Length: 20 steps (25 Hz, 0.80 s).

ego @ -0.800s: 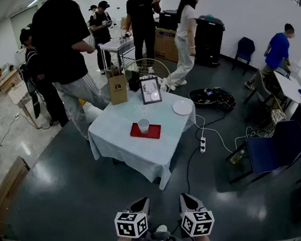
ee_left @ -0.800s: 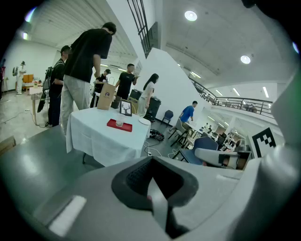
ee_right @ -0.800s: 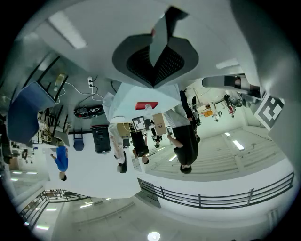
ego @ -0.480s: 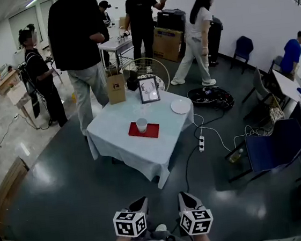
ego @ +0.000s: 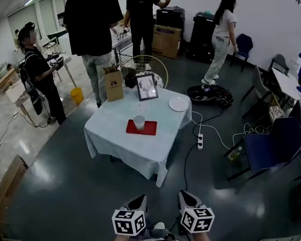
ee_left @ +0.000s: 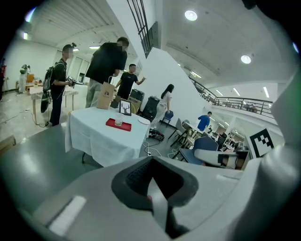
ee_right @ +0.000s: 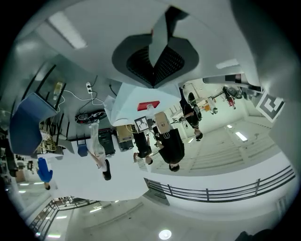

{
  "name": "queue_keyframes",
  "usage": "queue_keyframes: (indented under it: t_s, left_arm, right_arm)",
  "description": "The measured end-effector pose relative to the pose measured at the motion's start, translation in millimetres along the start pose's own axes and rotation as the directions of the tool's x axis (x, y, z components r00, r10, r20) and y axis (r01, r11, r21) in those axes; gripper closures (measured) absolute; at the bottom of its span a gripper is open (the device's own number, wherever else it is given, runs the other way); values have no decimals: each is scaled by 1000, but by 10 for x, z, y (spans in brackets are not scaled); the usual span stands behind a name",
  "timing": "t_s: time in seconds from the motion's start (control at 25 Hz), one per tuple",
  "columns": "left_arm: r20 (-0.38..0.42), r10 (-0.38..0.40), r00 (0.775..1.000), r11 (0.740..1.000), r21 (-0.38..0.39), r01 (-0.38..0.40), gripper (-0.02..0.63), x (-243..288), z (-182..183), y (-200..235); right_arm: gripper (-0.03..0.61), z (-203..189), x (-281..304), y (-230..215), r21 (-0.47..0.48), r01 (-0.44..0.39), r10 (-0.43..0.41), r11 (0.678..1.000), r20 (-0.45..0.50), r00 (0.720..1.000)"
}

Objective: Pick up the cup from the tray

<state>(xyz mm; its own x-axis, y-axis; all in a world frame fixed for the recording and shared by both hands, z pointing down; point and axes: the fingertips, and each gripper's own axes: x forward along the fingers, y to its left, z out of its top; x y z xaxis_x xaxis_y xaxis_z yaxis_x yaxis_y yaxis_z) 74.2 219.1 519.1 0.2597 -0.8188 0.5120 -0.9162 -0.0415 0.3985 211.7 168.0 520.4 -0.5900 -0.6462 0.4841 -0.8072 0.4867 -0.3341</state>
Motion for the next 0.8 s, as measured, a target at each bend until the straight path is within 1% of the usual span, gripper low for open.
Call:
queue_keyframes:
  t_s: [0.16, 0.28, 0.32, 0.4, 0.48, 0.68, 0.8]
  left_arm:
    - [7, 7, 1000, 1000, -8, -7, 614, 28, -14, -32]
    - [5, 14, 1000, 1000, -19, -14, 614, 61, -59, -50]
    - [3, 13, 1000, 1000, -21, -13, 614, 82, -73, -66]
    - [-1, 8, 1000, 1000, -24, -8, 614, 120, -89, -105]
    - [-1, 5, 1000, 1000, -25, -5, 614, 151, -86, -129]
    - [-3, -4, 1000, 999, -32, 4, 614, 314, -75, -138]
    - [-6, -7, 1000, 999, -32, 7, 614, 419, 9, -133]
  right_arm:
    - [551, -19, -29, -116, 10, 7, -7, 1000, 4, 1000]
    - [546, -32, -20, -150, -5, -11, 11, 1000, -3, 1000]
    - [534, -33, -21, -154, -14, -24, 24, 1000, -4, 1000]
    - [479, -31, -36, -145, -23, -56, 56, 998, -5, 998]
    - [477, -26, -44, -140, -22, -70, 70, 997, -7, 998]
    - [472, -41, 47, -279, -17, -48, 48, 999, -22, 999]
    - [465, 22, 93, -329, -32, -48, 47, 998, -28, 999]
